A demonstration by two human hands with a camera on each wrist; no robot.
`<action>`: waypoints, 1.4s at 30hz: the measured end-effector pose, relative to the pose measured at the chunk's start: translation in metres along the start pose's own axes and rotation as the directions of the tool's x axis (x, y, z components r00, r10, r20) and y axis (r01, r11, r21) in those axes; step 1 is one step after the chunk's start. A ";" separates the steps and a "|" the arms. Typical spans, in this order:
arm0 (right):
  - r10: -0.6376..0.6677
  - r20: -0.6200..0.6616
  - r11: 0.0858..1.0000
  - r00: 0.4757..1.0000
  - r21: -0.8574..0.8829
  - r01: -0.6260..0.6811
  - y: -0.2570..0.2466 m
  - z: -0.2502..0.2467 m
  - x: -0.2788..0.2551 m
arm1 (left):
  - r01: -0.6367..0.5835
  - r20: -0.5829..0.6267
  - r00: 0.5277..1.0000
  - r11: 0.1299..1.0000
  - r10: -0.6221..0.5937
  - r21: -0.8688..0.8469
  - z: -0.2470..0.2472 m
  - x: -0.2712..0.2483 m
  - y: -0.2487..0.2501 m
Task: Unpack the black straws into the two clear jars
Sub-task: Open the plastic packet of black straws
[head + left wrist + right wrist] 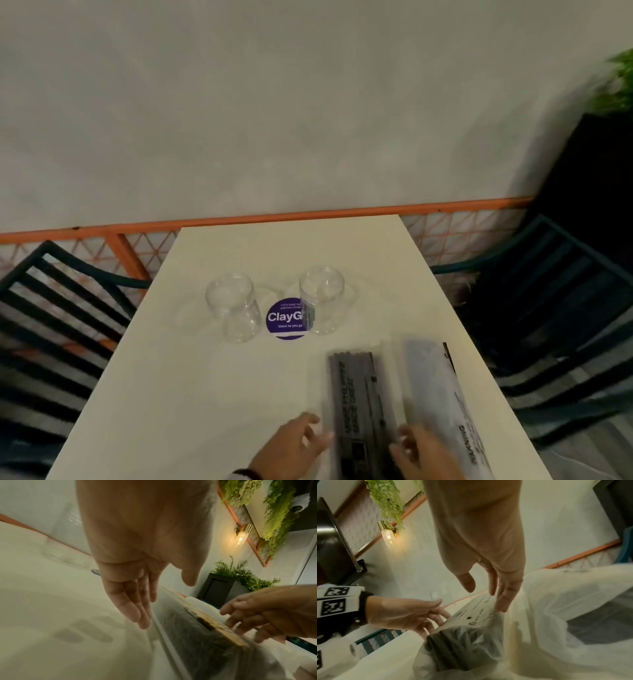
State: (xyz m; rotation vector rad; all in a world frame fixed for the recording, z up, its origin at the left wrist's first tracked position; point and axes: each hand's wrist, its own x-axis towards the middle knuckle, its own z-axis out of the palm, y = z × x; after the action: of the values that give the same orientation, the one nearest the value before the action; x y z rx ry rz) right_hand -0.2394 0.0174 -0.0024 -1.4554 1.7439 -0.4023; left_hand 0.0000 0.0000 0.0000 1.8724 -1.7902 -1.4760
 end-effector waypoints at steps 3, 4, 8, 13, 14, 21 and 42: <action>0.098 0.108 0.995 0.989 -0.015 -0.097 -0.009 0.019 0.014 | 0.020 0.035 0.999 1.000 -0.021 0.019 0.024 0.018 0.019; 0.119 0.126 0.992 0.985 0.034 -0.124 -0.009 0.022 0.016 | 0.011 0.028 1.000 1.000 -0.011 0.009 0.031 0.022 0.020; 0.137 0.175 0.951 0.975 0.251 -0.179 0.002 0.026 0.028 | -0.047 0.014 0.999 0.995 0.048 -0.084 0.042 0.023 0.016; 0.071 0.414 0.869 0.908 0.420 -0.260 -0.008 0.020 0.025 | -0.037 -0.005 0.999 0.995 0.037 -0.090 0.042 0.016 -0.006; 0.074 0.418 0.866 0.905 0.423 -0.266 -0.011 0.022 0.025 | -0.028 0.008 1.000 0.997 0.029 -0.076 0.040 0.013 -0.011; -0.225 0.309 0.969 0.924 -0.029 0.246 -0.053 0.025 0.025 | -0.078 -0.325 0.946 0.966 -0.006 -0.247 -0.020 -0.019 -0.028; -0.449 0.319 0.637 0.835 -0.542 0.549 -0.137 0.085 0.028 | -0.306 -0.499 0.861 0.884 0.099 -0.354 -0.140 -0.047 -0.109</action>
State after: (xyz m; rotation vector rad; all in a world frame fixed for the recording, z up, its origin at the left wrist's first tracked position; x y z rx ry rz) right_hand -0.0850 -0.0260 0.0286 -2.4055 1.3613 0.0359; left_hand 0.1829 -0.0002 0.0191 1.5775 -1.2719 -1.0941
